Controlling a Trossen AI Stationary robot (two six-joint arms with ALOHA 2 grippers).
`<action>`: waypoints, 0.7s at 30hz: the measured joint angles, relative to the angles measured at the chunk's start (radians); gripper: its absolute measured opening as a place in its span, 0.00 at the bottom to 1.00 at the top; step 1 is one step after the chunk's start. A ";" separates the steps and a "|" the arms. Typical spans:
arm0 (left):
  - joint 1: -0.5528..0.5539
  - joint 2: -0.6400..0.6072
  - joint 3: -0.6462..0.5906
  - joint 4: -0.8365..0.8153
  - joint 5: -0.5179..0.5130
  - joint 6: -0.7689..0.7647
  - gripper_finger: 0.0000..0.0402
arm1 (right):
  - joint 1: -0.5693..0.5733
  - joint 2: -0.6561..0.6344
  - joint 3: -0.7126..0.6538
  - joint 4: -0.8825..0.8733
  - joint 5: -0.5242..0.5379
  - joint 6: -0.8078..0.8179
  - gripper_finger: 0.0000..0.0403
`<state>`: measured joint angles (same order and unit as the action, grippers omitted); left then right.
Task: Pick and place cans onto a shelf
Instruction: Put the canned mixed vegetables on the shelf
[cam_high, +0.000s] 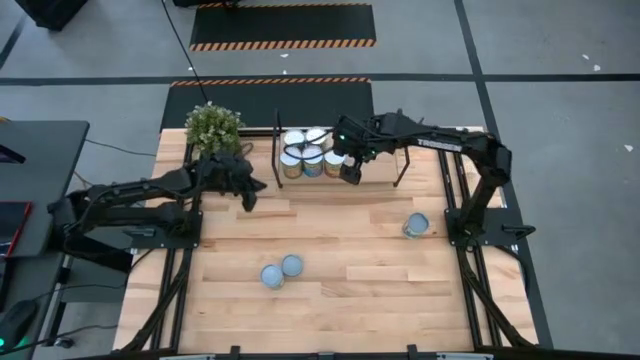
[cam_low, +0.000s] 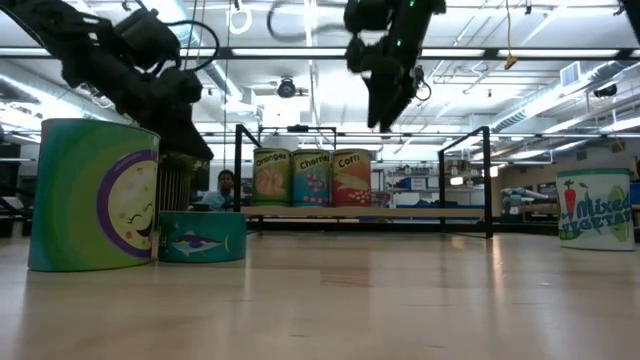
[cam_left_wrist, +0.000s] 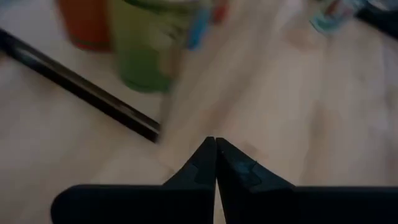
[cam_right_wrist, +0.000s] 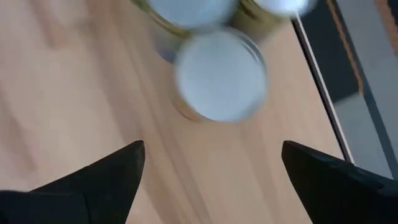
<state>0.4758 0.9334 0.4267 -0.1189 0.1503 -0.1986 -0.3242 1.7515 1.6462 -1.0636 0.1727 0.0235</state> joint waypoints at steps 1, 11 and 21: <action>-0.037 -0.006 0.000 -0.016 -0.012 -0.009 0.03 | 0.016 -0.018 -0.018 0.032 -0.001 0.000 0.96; -0.472 -0.021 0.058 -0.063 -0.141 -0.027 0.03 | 0.225 -0.152 -0.314 0.365 -0.062 -0.017 0.96; -0.710 -0.020 0.084 -0.153 -0.361 -0.102 0.32 | 0.439 -0.261 -0.495 0.243 0.023 0.094 0.96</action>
<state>-0.2341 0.9138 0.5110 -0.2722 -0.2109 -0.3007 0.1148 1.4906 1.1510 -0.8201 0.1955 0.1170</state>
